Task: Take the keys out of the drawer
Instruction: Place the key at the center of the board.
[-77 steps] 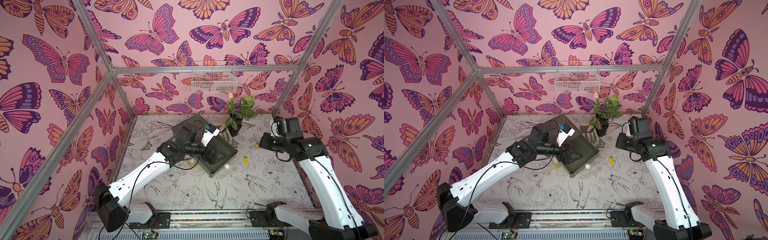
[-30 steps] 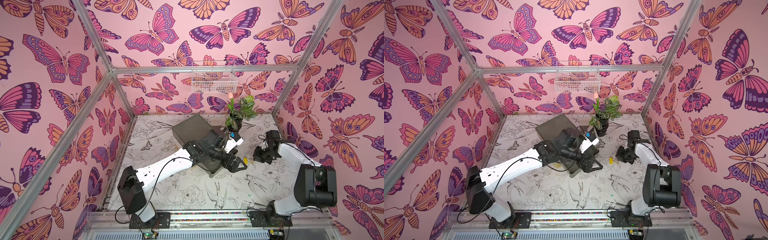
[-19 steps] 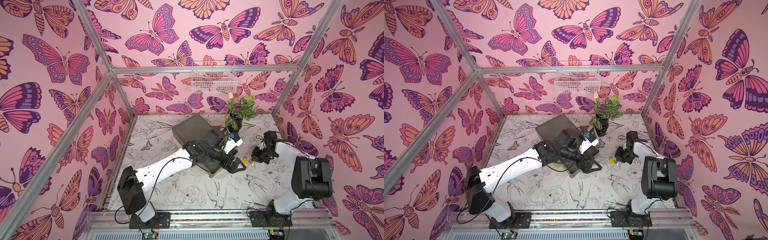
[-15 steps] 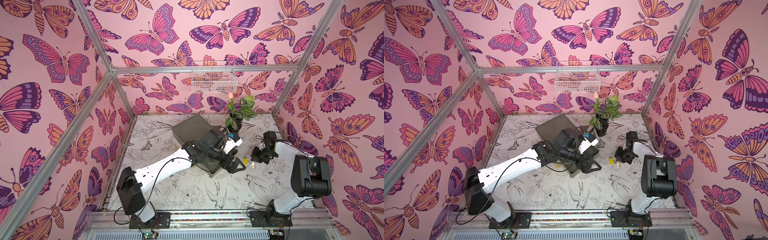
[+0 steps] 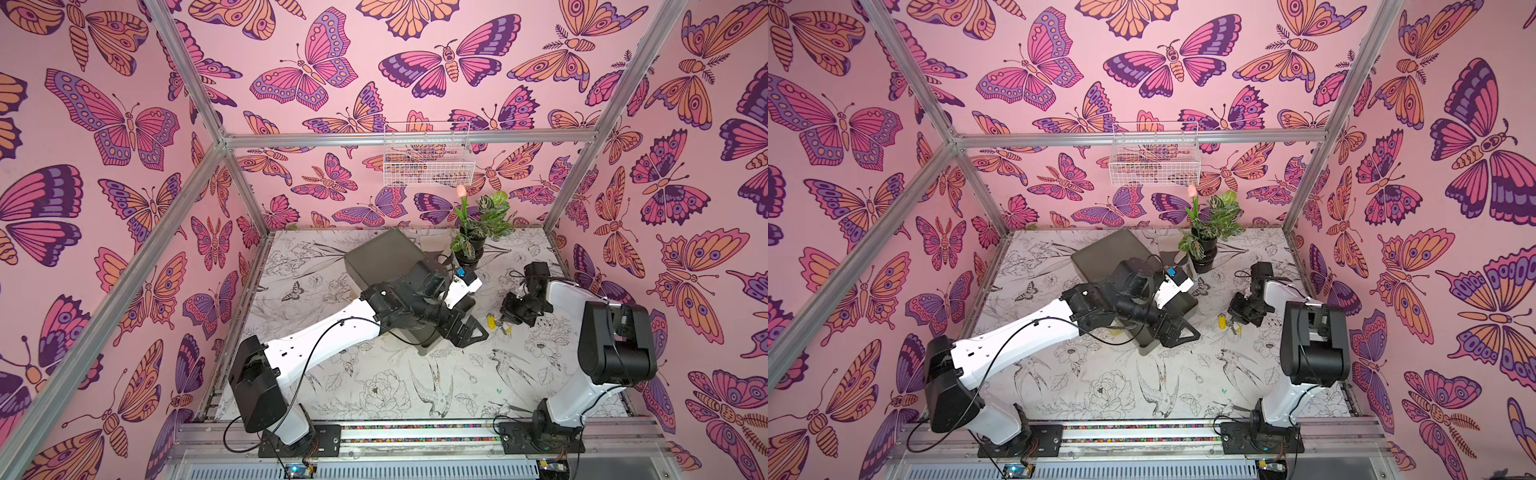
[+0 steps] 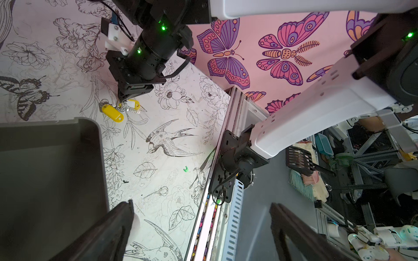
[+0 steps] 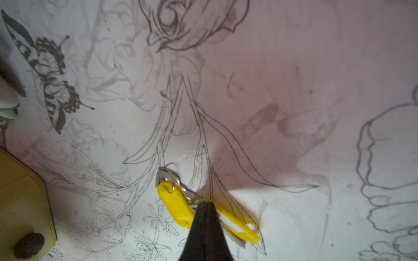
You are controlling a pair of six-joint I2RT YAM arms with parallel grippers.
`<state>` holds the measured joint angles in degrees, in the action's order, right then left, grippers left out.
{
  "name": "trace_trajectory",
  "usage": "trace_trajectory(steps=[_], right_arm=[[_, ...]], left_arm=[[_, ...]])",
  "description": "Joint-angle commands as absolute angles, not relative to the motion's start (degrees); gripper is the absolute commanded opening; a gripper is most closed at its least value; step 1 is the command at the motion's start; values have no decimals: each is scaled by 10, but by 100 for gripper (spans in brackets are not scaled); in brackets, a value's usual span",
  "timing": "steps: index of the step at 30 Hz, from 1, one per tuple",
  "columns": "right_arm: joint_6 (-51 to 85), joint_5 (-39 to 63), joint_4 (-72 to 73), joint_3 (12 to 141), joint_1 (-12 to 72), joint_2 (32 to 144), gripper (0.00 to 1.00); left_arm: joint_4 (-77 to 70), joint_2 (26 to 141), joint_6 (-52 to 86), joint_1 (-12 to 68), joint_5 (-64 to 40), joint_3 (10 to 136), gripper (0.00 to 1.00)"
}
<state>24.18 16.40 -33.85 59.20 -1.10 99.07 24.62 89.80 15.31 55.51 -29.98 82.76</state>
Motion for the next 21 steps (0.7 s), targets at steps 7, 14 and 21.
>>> trace_trajectory(steps=[7, 14, 21], right_arm=[[250, 171, -346, 648, -15, 1021, 2], [251, 170, -351, 650, -15, 1023, 22], [257, 170, -379, 645, -14, 956, 34]], left_arm=[[254, 863, 138, 551, -280, 804, 100], [254, 838, 133, 548, -259, 785, 100], [254, 790, 130, 535, -223, 761, 100]])
